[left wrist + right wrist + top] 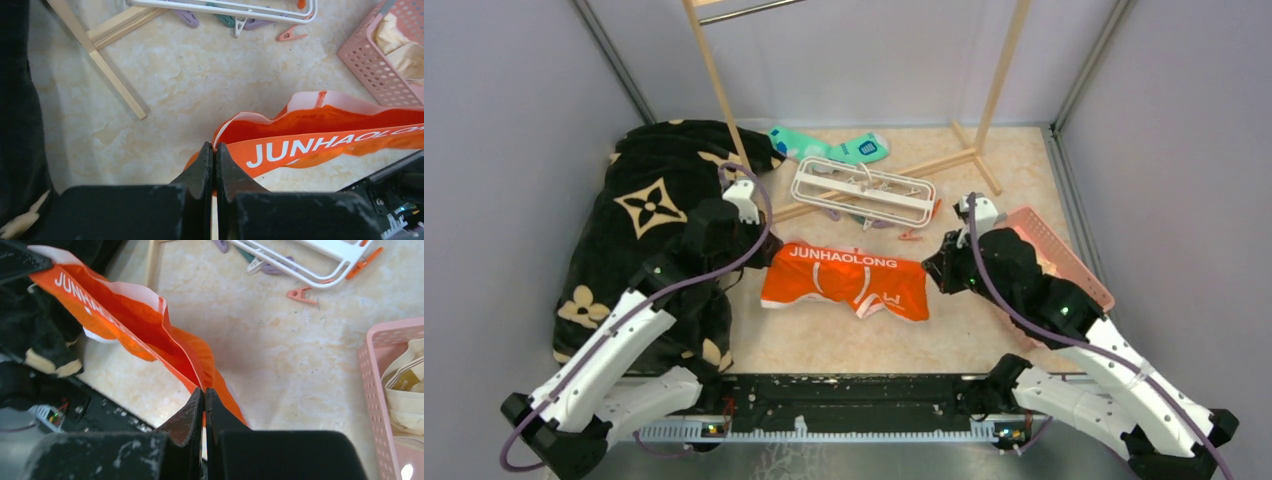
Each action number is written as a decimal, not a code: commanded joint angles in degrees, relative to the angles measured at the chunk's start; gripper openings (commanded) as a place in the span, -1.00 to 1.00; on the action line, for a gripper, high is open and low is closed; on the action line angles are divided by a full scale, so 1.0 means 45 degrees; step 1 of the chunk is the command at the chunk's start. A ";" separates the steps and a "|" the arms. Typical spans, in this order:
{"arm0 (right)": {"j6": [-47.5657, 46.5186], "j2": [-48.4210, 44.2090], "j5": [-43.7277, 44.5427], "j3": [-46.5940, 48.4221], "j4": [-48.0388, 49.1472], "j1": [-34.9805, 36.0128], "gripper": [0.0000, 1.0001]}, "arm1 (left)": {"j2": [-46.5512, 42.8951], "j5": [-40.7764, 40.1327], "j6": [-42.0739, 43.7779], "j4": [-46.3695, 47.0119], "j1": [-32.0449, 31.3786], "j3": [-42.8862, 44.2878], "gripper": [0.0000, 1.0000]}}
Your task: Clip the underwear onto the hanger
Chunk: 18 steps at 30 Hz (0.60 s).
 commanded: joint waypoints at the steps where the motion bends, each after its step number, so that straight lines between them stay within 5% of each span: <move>1: -0.0199 -0.0180 -0.1745 0.1995 -0.2760 0.0007 -1.00 | -0.0644 -0.0078 -0.0378 -0.2818 -0.0083 0.1308 -1.00; 12: 0.1455 0.0067 -0.5894 0.4505 -0.5736 0.0007 -1.00 | -0.0043 0.1035 -0.1258 -0.8418 -0.0128 0.4751 -1.00; 15: 0.1278 0.0721 -0.4806 0.4000 -0.5895 0.0007 -1.00 | 0.0683 0.0901 -0.1355 -0.7729 -0.0127 0.4071 -1.00; 18: 0.0732 0.1863 -0.2579 0.2209 -0.4497 -0.0117 -1.00 | 0.1370 0.0423 -0.1304 -0.4588 -0.0127 0.1943 -1.00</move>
